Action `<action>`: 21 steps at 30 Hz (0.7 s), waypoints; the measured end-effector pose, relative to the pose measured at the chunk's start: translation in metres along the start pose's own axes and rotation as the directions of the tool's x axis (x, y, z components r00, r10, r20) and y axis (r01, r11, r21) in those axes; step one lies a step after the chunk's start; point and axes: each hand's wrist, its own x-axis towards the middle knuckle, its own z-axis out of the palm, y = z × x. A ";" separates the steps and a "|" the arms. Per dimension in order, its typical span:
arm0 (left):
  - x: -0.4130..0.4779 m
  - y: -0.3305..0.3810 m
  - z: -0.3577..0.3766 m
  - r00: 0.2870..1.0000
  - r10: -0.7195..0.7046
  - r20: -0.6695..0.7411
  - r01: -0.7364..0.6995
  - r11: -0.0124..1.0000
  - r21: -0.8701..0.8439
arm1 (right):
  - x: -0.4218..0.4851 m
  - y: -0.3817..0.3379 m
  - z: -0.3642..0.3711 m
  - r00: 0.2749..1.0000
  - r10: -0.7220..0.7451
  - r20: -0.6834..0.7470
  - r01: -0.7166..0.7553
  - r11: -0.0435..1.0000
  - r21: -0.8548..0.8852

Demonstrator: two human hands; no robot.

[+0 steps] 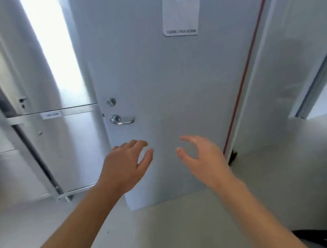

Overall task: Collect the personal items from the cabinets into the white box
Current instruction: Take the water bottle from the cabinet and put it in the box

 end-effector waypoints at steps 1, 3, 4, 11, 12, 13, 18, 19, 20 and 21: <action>-0.021 -0.012 -0.010 0.998 -0.060 -0.004 0.060 0.998 0.031 | -0.001 -0.015 0.016 0.998 -0.044 0.043 0.043 0.999 0.026; -0.066 -0.036 -0.030 0.983 -0.185 -0.015 0.186 0.980 0.074 | -0.007 -0.047 0.047 0.986 -0.122 0.115 0.113 0.990 0.081; -0.088 -0.048 -0.042 0.969 -0.246 -0.019 0.246 0.965 0.092 | -0.013 -0.065 0.062 0.976 -0.157 0.153 0.140 0.983 0.117; -0.219 -0.124 -0.145 0.850 -0.504 -0.151 0.526 0.819 0.227 | -0.050 -0.211 0.144 0.859 -0.416 0.297 0.312 0.887 0.341; -0.230 -0.133 -0.160 0.839 -0.515 -0.173 0.543 0.806 0.234 | -0.054 -0.231 0.151 0.845 -0.443 0.299 0.328 0.872 0.365; -0.240 -0.142 -0.173 0.830 -0.525 -0.191 0.557 0.796 0.236 | -0.057 -0.251 0.159 0.830 -0.469 0.301 0.346 0.857 0.382; -0.277 -0.194 -0.222 0.794 -0.550 -0.257 0.606 0.749 0.268 | -0.065 -0.334 0.196 0.786 -0.541 0.301 0.403 0.816 0.415; -0.282 -0.205 -0.228 0.791 -0.549 -0.272 0.610 0.743 0.274 | -0.066 -0.348 0.203 0.782 -0.545 0.302 0.405 0.813 0.418; -0.287 -0.216 -0.234 0.787 -0.548 -0.283 0.614 0.740 0.276 | -0.067 -0.360 0.210 0.780 -0.547 0.303 0.403 0.811 0.424; -0.292 -0.227 -0.239 0.786 -0.549 -0.286 0.616 0.739 0.273 | -0.068 -0.371 0.218 0.780 -0.547 0.306 0.398 0.809 0.432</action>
